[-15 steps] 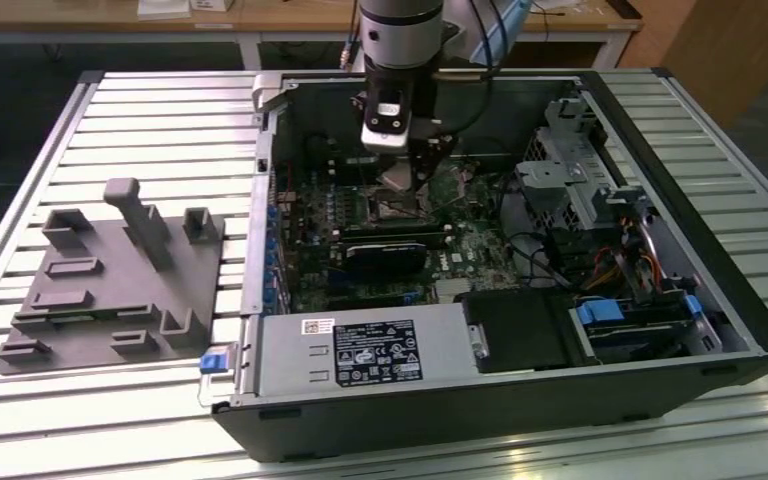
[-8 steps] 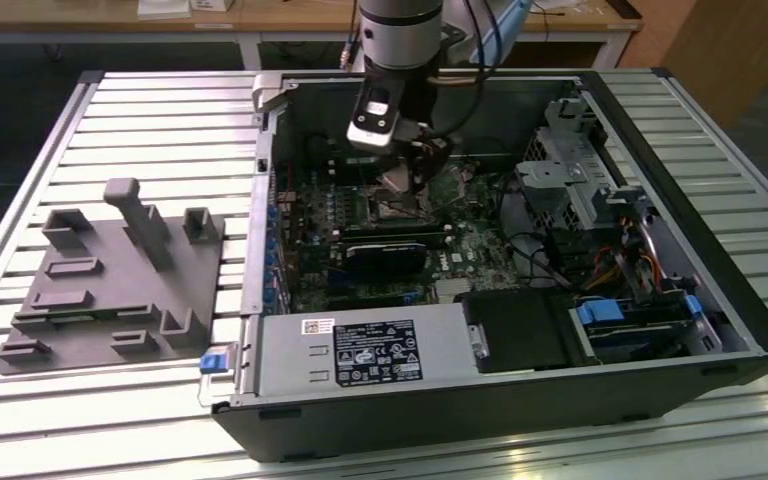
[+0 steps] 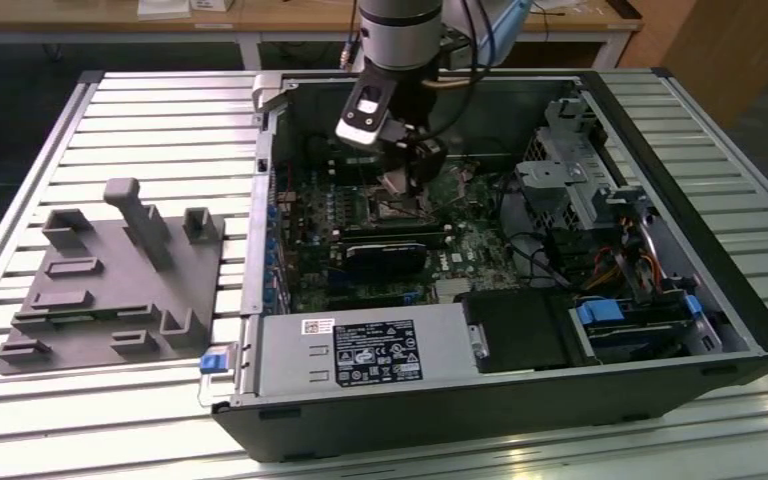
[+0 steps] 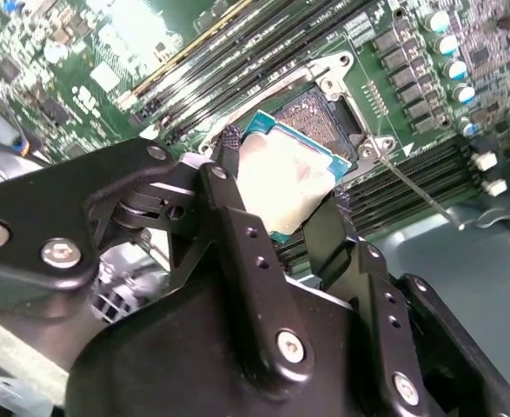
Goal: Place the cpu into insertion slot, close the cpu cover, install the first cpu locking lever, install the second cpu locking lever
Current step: 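Place the cpu into insertion slot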
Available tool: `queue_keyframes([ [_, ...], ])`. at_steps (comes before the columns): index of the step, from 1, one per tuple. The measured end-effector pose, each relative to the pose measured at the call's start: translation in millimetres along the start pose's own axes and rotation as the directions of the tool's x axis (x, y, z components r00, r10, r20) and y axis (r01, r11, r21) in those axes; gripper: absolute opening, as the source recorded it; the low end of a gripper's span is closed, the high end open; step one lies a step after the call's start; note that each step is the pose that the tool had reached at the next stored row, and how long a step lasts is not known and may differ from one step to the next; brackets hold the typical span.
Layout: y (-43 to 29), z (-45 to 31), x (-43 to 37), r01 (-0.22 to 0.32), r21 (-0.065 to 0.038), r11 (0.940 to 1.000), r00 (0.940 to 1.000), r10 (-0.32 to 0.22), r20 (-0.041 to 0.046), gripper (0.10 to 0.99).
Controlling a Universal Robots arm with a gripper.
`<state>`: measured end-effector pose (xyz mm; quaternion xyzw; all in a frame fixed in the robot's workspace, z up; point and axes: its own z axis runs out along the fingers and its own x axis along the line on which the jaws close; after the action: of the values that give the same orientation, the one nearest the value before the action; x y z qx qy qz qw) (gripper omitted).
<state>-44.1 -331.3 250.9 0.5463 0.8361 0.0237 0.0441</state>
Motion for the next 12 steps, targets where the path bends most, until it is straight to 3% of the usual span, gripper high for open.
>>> queue_keyframes([
  [6,-0.1,1.0,0.0,-0.109,0.005,0.9940,0.9940,0.109,0.0100,0.541],
  [12,-0.2,2.3,0.1,-0.216,0.008,0.9763,0.9761,0.216,0.0202,0.541],
])
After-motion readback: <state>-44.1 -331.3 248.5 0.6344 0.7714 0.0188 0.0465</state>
